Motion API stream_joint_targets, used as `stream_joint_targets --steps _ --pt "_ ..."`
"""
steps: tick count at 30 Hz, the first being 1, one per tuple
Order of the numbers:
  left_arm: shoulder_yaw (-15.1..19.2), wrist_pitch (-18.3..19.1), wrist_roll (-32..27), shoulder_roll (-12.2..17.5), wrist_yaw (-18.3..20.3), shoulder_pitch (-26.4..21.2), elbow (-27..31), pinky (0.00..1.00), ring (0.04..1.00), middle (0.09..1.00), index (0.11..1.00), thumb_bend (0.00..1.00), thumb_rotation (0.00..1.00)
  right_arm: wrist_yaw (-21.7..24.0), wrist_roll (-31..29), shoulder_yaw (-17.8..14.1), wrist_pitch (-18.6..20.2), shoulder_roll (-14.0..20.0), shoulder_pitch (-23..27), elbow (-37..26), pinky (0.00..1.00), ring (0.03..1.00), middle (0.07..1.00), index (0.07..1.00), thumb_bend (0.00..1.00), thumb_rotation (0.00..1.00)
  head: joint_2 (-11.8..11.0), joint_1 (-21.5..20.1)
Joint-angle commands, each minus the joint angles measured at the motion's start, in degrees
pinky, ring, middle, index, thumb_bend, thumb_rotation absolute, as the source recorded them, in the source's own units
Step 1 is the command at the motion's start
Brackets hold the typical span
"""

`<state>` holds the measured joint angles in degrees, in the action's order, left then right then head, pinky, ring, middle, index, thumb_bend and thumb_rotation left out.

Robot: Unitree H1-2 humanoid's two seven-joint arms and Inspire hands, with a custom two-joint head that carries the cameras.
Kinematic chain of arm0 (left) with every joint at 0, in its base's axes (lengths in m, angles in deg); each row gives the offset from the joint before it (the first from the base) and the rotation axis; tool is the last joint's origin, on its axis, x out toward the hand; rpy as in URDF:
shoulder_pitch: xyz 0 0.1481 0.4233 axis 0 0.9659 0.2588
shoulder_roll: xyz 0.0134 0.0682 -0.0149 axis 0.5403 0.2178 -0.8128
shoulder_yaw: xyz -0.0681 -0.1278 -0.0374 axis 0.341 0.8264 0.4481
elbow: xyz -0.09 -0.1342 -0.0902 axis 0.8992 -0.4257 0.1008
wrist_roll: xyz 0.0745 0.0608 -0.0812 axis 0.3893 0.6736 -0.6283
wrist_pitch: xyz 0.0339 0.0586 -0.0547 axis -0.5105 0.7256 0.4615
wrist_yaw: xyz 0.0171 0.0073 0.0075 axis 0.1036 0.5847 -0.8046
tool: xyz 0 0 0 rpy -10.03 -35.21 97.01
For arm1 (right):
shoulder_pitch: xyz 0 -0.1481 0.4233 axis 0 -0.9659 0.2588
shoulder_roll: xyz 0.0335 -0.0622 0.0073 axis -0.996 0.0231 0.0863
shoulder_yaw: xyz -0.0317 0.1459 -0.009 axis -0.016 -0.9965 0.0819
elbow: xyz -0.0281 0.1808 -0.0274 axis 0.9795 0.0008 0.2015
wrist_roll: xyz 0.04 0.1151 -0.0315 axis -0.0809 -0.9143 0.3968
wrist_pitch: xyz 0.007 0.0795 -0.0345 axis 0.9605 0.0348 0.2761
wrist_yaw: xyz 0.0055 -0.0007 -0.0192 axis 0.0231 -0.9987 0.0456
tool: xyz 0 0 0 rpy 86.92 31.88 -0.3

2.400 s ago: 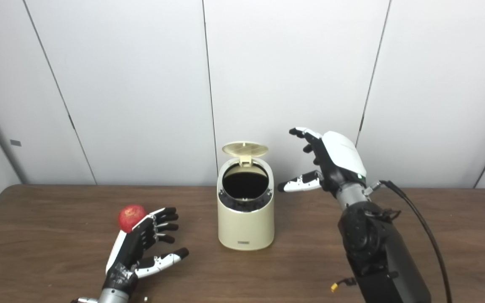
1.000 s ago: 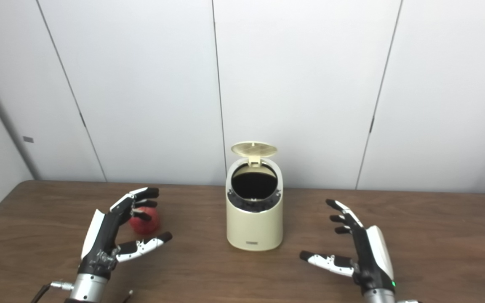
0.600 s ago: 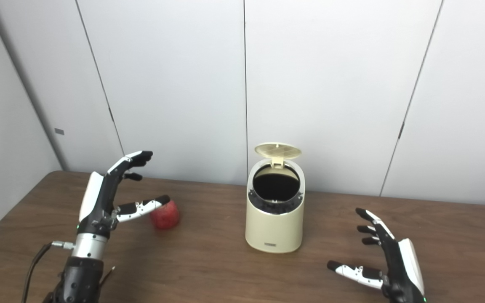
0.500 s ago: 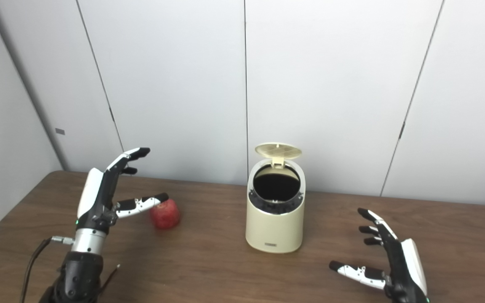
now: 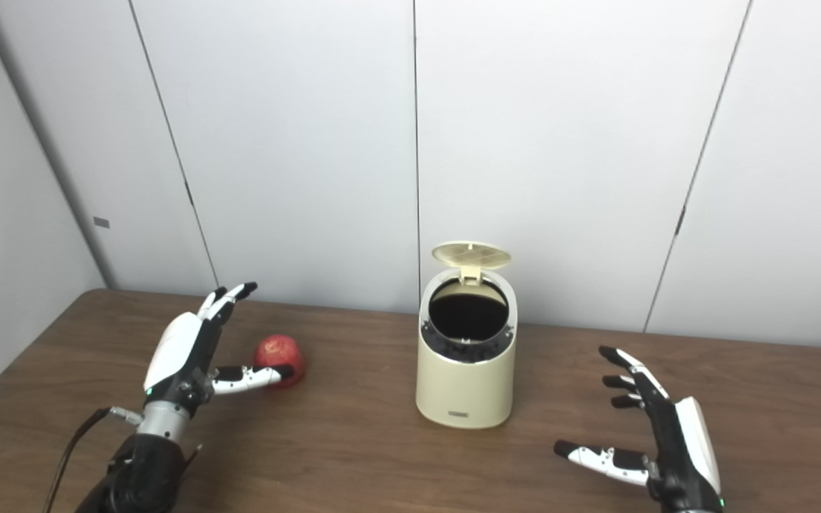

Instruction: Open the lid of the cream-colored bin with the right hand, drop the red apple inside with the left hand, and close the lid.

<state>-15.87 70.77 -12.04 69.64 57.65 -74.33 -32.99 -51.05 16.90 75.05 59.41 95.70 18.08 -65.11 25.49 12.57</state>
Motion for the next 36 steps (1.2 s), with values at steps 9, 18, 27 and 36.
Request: stream_joint_targets --steps 9,18,27,36 --pt "-2.25 -2.71 0.35 1.27 -4.42 -3.45 -6.40 0.79 0.931 0.900 0.893 0.91 0.26 0.07 0.55 -0.14 0.25 0.05 0.66 -3.35 0.63 0.733 0.839 0.808 0.77 0.07 0.42 -0.42" --pt "-3.53 -4.37 -0.50 0.82 -6.67 -4.82 -12.27 0.75 0.867 0.886 0.889 0.86 0.21 0.63 0.65 0.10 1.22 -0.16 0.18 -4.87 0.62 0.731 0.841 0.809 0.77 0.10 0.78 -0.92" --pt "-4.96 -8.10 -1.58 -0.03 -9.46 -6.10 -17.38 0.69 0.815 0.862 0.866 0.83 0.17 0.72 1.17 0.36 1.62 -0.72 -0.05 -5.86 0.60 0.723 0.841 0.802 0.77 0.10 1.15 -1.43" --pt "-7.15 -8.94 -1.27 -1.19 -10.60 -6.83 -19.43 0.64 0.741 0.801 0.850 0.80 0.18 1.23 1.44 0.25 3.04 -1.39 -0.45 -7.64 0.60 0.721 0.844 0.800 0.77 0.08 1.78 -1.89"
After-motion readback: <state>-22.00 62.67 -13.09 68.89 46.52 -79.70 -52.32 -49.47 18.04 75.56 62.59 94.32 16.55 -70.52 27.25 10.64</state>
